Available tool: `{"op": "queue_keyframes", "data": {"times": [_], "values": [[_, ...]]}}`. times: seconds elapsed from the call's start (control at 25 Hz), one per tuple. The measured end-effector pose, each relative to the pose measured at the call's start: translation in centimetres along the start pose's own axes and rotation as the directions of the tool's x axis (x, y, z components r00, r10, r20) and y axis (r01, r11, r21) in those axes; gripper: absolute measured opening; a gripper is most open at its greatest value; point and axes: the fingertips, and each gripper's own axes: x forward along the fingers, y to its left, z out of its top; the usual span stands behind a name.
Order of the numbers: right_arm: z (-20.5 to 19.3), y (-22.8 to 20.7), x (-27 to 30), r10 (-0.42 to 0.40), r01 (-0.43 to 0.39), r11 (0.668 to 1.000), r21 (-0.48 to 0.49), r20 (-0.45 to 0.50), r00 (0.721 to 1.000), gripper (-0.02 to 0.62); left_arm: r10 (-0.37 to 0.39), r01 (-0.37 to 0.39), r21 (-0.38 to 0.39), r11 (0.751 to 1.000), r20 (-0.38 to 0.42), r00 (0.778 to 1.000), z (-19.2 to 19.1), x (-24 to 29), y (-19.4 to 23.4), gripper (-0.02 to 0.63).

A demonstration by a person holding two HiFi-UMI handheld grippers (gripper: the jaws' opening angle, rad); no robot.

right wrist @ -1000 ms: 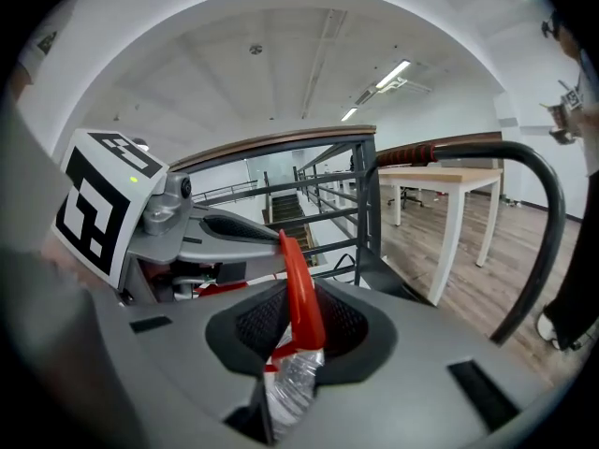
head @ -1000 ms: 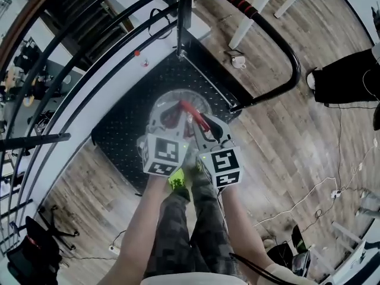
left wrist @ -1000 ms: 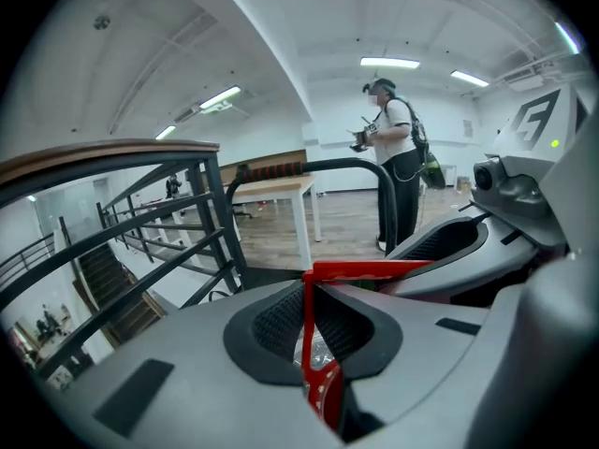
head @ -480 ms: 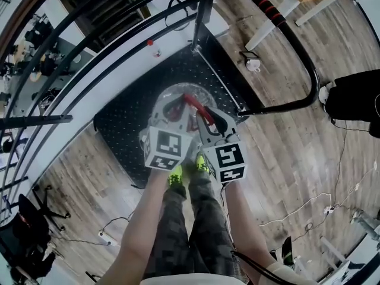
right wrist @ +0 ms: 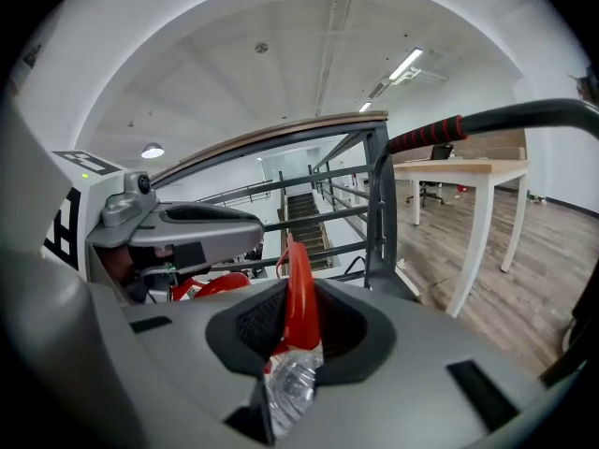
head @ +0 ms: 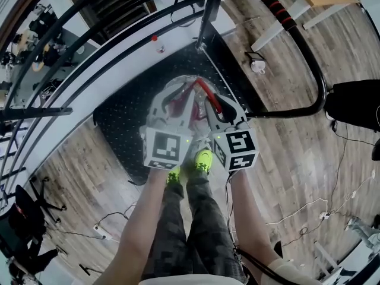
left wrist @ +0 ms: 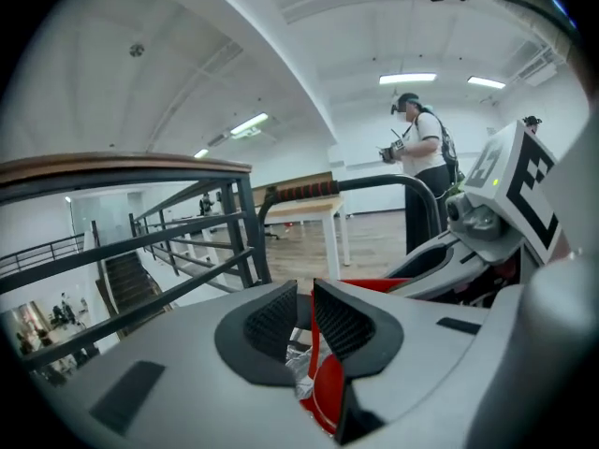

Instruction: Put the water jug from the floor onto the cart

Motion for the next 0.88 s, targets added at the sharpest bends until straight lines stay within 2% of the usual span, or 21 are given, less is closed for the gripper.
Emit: {"op": "queue_keyframes", "data": {"times": [0.6,0.88], "values": [[0.2,-5.2,2.1,-0.022,0.022,0.999,0.039,0.006,1.000,0.074,0.006,-0.005,-0.024,1.000,0.042,0.999,1.8,4.6,-0.2,0.035],[0.0,-6.2,3.1,0.017,-0.017,0.999,0.029,0.007,1.000,0.072,0.005,-0.003,-0.033,0.999,0.049,0.999,1.9,6.7,-0.6,0.035]]}}
